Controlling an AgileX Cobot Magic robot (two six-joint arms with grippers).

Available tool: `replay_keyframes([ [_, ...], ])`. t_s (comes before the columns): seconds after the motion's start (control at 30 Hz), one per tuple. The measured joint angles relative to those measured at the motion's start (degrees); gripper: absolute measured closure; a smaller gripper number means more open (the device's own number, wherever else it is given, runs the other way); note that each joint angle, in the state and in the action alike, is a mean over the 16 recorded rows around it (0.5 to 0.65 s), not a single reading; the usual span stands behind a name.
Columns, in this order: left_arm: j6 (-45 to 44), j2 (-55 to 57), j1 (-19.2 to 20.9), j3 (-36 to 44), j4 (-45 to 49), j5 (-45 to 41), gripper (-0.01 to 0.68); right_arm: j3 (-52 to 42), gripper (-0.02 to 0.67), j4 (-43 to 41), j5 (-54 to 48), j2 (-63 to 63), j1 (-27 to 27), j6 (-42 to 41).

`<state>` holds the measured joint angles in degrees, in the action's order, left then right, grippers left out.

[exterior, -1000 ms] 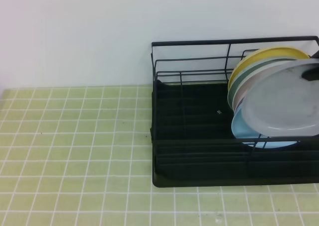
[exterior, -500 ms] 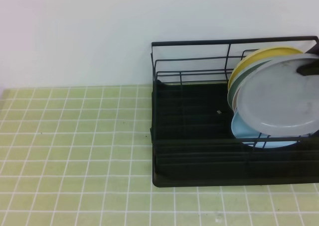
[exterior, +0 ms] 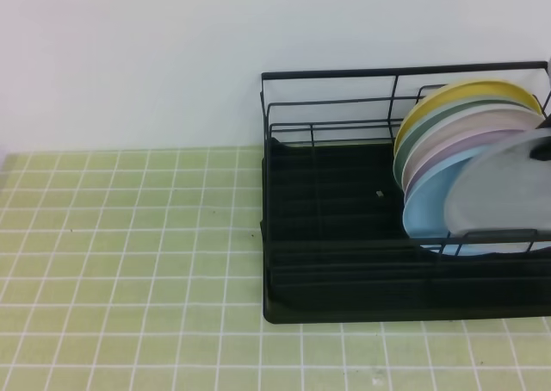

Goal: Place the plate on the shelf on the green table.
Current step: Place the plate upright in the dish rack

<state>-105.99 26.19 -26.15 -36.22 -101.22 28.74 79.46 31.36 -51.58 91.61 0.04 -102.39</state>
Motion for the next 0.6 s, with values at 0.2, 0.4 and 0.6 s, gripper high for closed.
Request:
replay_keyframes([
  [0.2,-0.11,0.0,0.0,0.0,0.0,1.07,0.674,-0.31,0.54,-2.74,0.22,0.42,0.0,-0.3],
  [0.4,-0.52,0.0,0.0,0.0,0.0,1.62,0.674,-0.47,0.54,-2.58,0.22,1.04,0.0,-0.52],
  [0.6,-0.93,0.0,0.0,0.0,0.0,1.8,0.674,-0.47,0.54,-0.68,0.94,1.31,0.0,-1.64],
])
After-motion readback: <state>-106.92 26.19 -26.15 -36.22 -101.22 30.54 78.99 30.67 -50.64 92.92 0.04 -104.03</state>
